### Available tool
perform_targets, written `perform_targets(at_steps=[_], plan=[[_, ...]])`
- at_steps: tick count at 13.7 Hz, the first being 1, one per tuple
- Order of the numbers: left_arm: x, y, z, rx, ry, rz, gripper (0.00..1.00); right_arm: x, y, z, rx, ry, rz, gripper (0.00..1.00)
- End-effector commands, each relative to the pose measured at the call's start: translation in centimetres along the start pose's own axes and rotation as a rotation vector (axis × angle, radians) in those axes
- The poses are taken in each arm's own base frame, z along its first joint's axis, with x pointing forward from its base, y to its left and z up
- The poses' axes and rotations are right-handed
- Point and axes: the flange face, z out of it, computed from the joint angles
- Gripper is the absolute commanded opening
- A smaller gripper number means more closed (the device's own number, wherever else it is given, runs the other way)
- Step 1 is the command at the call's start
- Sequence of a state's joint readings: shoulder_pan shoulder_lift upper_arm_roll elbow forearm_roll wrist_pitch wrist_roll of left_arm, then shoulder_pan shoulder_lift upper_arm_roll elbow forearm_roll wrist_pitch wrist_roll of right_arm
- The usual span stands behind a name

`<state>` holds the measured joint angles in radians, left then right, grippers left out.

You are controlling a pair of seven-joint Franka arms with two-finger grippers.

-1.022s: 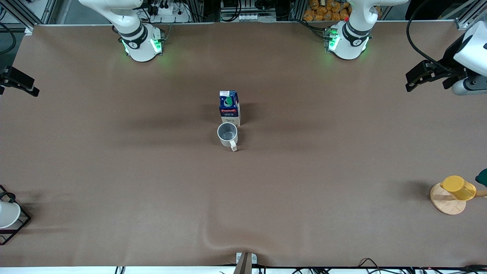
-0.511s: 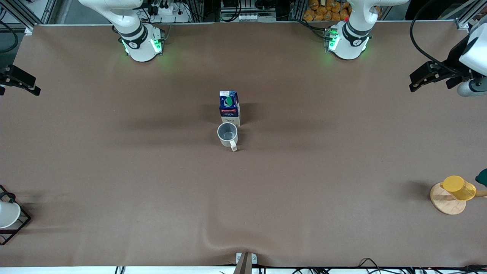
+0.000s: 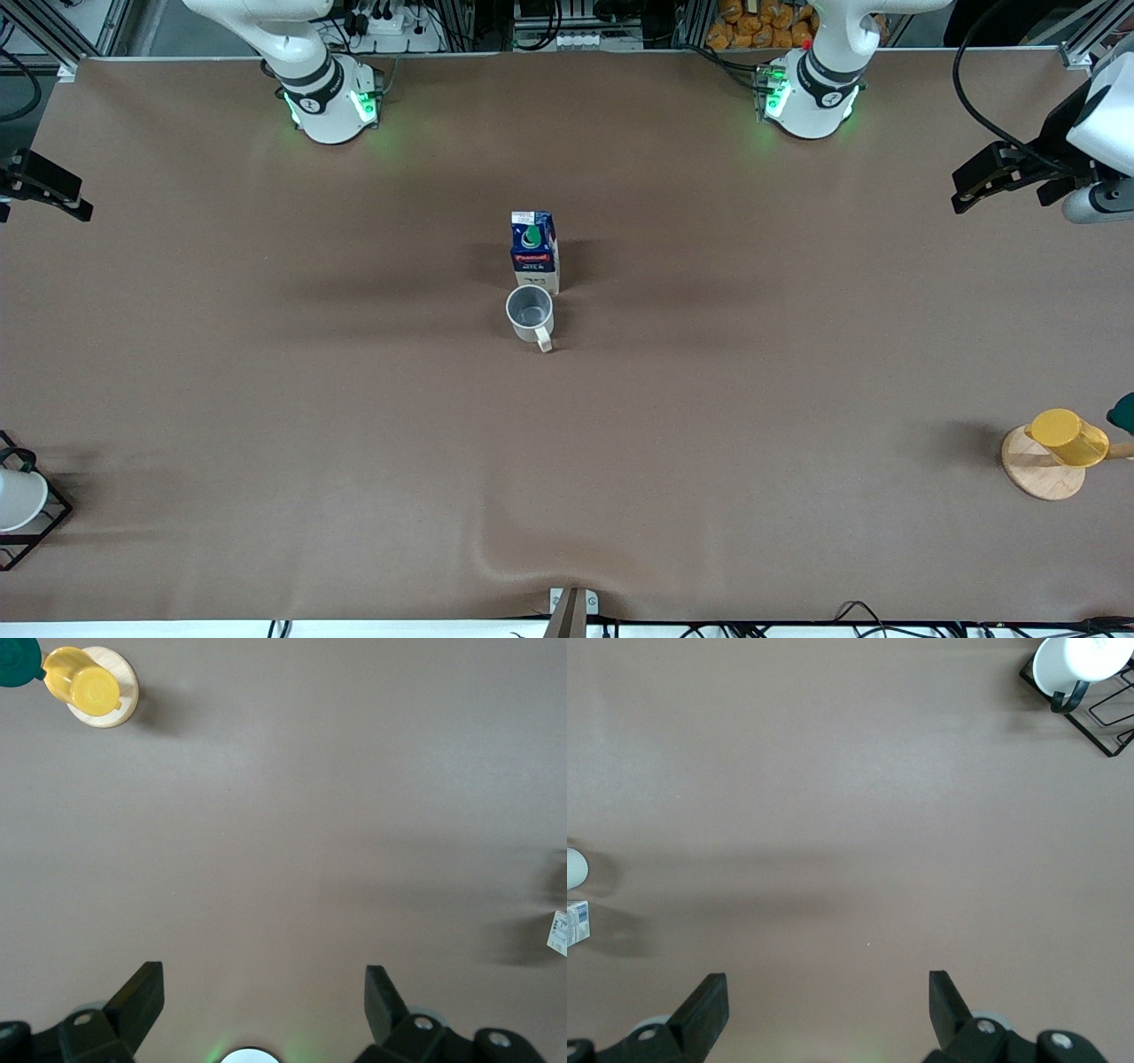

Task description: Place milk next to cup

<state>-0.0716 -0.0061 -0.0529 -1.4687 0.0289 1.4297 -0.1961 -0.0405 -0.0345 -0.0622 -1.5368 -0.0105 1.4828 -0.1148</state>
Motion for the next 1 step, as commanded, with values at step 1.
perform_targets(at_steps=[1], plan=[[-0.76, 0.58, -0.27, -0.019, 0.000, 0.027, 1.00, 0.50, 0.30, 0.22, 0.012, -0.010, -0.010, 1.00]])
